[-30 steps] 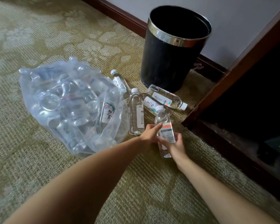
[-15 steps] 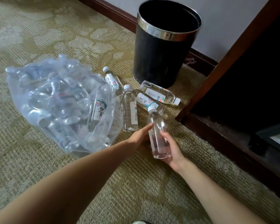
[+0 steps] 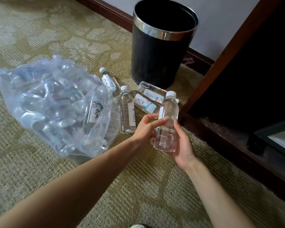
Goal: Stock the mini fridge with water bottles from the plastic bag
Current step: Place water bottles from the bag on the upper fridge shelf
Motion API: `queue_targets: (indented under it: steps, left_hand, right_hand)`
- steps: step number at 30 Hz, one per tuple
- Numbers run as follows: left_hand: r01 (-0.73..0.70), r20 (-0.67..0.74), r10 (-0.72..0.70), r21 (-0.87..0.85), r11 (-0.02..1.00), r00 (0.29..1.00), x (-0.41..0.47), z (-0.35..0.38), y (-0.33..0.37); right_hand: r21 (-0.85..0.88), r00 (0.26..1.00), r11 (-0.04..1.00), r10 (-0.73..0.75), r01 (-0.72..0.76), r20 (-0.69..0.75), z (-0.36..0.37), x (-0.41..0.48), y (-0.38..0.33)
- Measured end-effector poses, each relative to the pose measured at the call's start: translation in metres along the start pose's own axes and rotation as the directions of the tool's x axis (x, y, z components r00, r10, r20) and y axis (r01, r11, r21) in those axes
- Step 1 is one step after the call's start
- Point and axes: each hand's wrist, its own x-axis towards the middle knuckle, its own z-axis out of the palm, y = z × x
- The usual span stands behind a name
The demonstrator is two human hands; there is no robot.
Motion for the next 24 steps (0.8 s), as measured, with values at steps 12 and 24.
queue_targets:
  steps: [12,24]
  left_hand:
    - [-0.193,0.094,0.175,0.248,0.949,0.98,-0.002,0.023,0.016]
    - [-0.108,0.301,0.034,0.234,0.966,0.953,-0.021,0.08,-0.006]
  right_hand:
    - [-0.06,0.99,0.995,-0.084,0.078,-0.115,-0.013,-0.013,-0.005]
    - [0.073,0.969,0.997,0.01,0.008,-0.246,-0.061,-0.059,-0.015]
